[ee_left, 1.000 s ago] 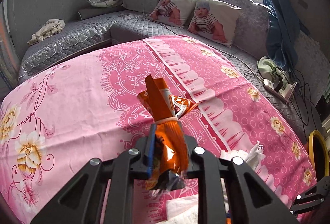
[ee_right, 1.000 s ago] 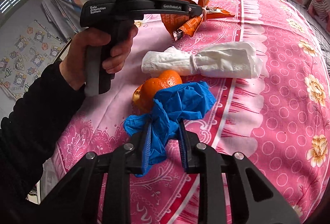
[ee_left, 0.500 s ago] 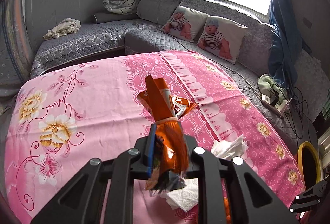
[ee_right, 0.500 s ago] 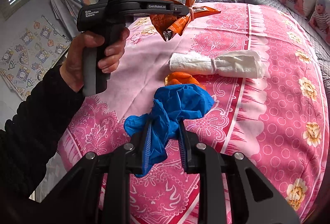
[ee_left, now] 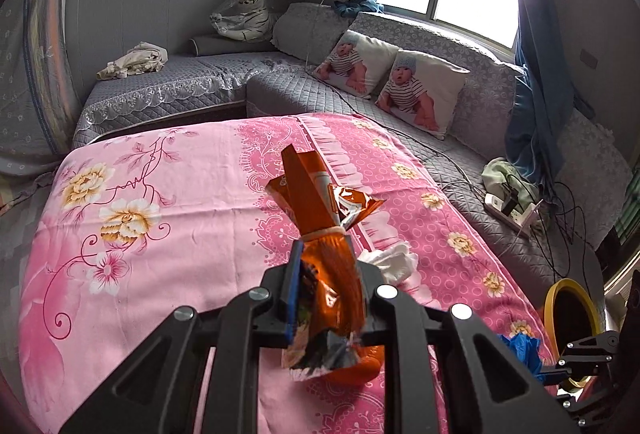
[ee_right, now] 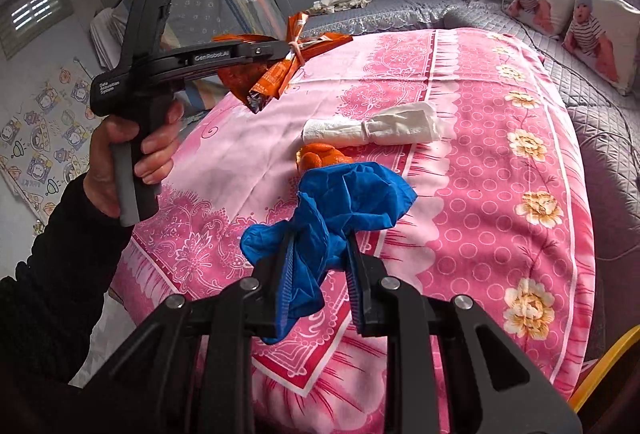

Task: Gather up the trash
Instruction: 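Carry the orange wrapper and blue glove over the yellow-rimmed bin with both grippers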

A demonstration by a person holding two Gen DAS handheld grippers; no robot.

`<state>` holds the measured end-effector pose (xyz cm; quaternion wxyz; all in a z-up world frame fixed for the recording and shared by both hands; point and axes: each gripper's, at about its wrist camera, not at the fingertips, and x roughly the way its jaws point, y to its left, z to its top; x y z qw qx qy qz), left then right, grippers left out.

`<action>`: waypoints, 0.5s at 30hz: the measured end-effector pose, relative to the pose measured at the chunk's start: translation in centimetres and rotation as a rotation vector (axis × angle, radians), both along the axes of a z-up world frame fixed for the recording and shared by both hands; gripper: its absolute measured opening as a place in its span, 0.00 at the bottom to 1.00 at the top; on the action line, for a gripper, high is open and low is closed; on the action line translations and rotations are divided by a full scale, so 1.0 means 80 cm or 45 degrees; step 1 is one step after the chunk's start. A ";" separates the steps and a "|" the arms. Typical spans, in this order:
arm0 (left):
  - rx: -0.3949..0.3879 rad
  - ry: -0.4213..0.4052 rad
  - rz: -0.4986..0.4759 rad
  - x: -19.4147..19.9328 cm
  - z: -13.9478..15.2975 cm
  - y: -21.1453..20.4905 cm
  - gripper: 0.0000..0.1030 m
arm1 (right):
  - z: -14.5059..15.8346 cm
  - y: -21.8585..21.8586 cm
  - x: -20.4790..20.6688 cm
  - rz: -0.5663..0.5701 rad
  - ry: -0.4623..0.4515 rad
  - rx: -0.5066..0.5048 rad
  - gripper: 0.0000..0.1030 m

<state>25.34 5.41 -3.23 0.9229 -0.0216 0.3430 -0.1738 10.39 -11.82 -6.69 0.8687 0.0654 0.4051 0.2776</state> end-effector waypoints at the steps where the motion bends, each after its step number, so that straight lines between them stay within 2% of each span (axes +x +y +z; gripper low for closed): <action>1: -0.002 0.000 0.004 -0.007 0.000 -0.004 0.17 | 0.001 -0.007 -0.003 -0.013 -0.002 0.005 0.22; 9: -0.030 0.021 -0.041 -0.050 0.002 -0.049 0.17 | 0.006 -0.064 -0.028 -0.130 -0.025 0.055 0.22; 15: -0.045 -0.007 -0.134 -0.090 0.015 -0.101 0.17 | 0.014 -0.115 -0.042 -0.256 -0.048 0.096 0.22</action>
